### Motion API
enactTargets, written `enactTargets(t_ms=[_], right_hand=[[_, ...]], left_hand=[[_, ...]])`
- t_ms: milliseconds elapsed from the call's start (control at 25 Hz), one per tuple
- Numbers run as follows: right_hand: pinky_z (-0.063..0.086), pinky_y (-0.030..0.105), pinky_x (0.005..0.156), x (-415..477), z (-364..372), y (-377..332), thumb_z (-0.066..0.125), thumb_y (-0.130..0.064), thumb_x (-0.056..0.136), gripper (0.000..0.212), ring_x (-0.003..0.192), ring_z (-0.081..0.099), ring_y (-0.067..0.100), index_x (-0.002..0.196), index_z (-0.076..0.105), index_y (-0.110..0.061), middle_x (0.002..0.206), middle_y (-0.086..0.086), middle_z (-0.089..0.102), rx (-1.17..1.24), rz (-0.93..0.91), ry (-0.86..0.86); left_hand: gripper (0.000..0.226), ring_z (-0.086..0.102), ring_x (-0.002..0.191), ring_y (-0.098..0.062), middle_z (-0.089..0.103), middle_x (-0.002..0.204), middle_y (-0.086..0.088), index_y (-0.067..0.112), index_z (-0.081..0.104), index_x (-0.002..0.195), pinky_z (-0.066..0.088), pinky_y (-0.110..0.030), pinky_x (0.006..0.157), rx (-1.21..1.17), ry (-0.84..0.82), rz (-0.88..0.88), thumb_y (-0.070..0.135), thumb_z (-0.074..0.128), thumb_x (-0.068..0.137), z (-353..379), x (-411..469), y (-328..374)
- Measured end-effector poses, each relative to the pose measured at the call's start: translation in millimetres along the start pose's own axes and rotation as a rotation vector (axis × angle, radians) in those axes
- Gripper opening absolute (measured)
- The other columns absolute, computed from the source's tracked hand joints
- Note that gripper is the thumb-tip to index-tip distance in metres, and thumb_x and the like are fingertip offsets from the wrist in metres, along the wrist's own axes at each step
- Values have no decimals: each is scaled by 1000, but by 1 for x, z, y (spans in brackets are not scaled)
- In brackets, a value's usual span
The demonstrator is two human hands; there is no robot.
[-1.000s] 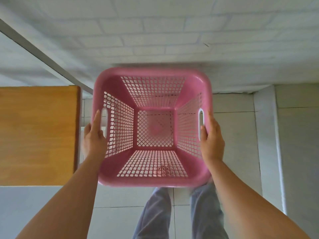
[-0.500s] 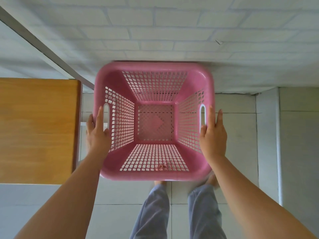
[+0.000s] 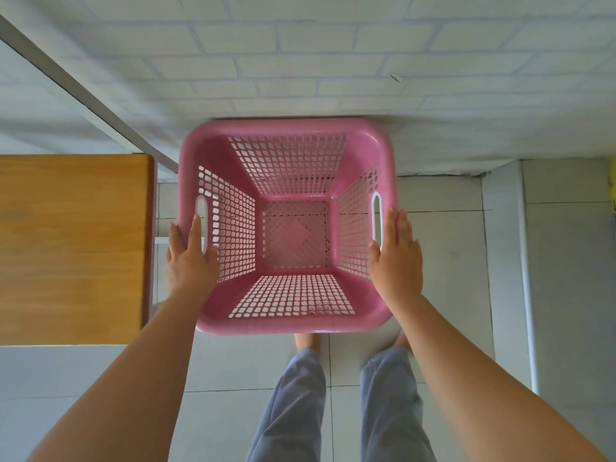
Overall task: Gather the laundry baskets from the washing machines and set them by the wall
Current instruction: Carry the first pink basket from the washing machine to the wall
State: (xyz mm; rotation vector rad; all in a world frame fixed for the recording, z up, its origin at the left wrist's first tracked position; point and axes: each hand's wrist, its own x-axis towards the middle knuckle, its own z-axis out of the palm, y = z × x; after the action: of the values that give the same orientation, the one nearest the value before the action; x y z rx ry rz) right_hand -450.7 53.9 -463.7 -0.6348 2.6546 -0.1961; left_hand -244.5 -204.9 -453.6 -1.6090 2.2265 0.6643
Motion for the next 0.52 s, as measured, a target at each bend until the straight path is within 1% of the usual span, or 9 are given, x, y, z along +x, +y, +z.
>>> enactTargets(t_ms=[120, 280, 360, 520], right_hand=[[23, 49, 118, -18, -18, 4, 37, -31, 100, 67, 149, 16, 30, 155, 4, -13, 162, 12, 12, -9, -5, -50], [18, 45, 120, -55, -57, 13, 30, -34, 102, 61, 149, 16, 29, 155, 7, -13, 162, 13, 12, -2, 26, -56], [17, 44, 121, -79, -78, 22, 28, -35, 102, 60, 149, 15, 28, 155, 8, -13, 162, 12, 12, 21, 64, -51], [19, 44, 121, -142, -126, 51, 29, -36, 103, 59, 149, 17, 28, 155, 10, -16, 162, 10, 13, 107, 233, 19]], left_hand=[[61, 14, 148, -36, -2, 163, -1, 37, 5, 152, 33, -59, 110, 57, -20, 31, 41, 34, 98, -4, -20, 8], [58, 18, 148, -32, 10, 163, -3, 29, 12, 152, 27, -57, 114, 111, -80, 148, 41, 32, 99, -22, -59, 35], [56, 20, 147, -30, 15, 162, -4, 25, 16, 152, 28, -55, 114, 131, -107, 236, 39, 30, 100, -34, -80, 56], [54, 25, 144, -32, 28, 157, -12, 12, 28, 150, 23, -48, 118, 210, -129, 499, 34, 34, 100, -54, -129, 107]])
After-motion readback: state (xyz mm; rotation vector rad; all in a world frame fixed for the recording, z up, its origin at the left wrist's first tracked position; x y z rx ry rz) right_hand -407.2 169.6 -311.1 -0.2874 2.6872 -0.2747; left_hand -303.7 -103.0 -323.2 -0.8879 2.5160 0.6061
